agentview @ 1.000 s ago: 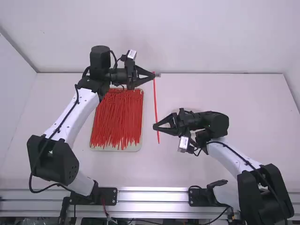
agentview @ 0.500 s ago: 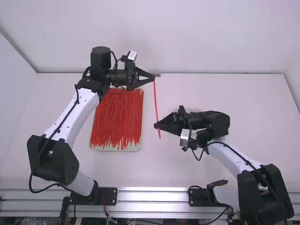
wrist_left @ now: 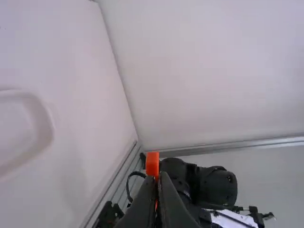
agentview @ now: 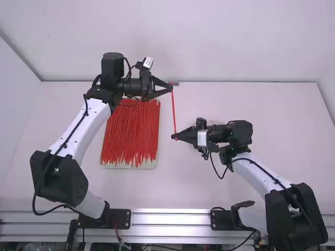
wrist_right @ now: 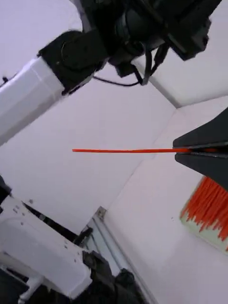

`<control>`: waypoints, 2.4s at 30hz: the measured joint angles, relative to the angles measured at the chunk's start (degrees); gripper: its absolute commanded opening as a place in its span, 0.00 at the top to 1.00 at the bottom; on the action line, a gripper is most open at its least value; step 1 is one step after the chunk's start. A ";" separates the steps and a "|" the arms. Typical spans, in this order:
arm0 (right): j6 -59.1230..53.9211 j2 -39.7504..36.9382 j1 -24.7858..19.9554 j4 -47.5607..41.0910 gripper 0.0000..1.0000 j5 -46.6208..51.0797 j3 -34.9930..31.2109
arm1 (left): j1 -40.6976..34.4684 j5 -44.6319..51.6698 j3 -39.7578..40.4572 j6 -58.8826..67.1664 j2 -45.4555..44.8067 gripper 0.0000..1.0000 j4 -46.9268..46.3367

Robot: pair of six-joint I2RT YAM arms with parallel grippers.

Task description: Fasten the cable tie

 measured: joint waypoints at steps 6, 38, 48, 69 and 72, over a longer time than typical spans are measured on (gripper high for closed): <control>-1.92 0.00 0.04 -0.13 1.00 -4.09 0.00 | 0.00 0.52 0.00 2.03 0.00 0.98 -0.07; 67.69 0.00 -2.03 -25.53 1.00 14.69 22.77 | -0.07 6.38 0.00 39.21 0.00 0.98 18.32; 71.69 0.00 -2.03 -38.60 1.00 14.84 26.95 | 0.00 3.80 0.00 45.57 0.00 0.98 18.10; 67.56 0.00 0.07 -48.35 1.00 14.95 26.95 | 0.00 11.04 0.00 50.03 0.00 0.98 24.63; 67.58 0.00 0.02 -48.35 1.00 15.04 26.95 | -0.02 11.26 0.00 51.36 0.00 0.98 24.24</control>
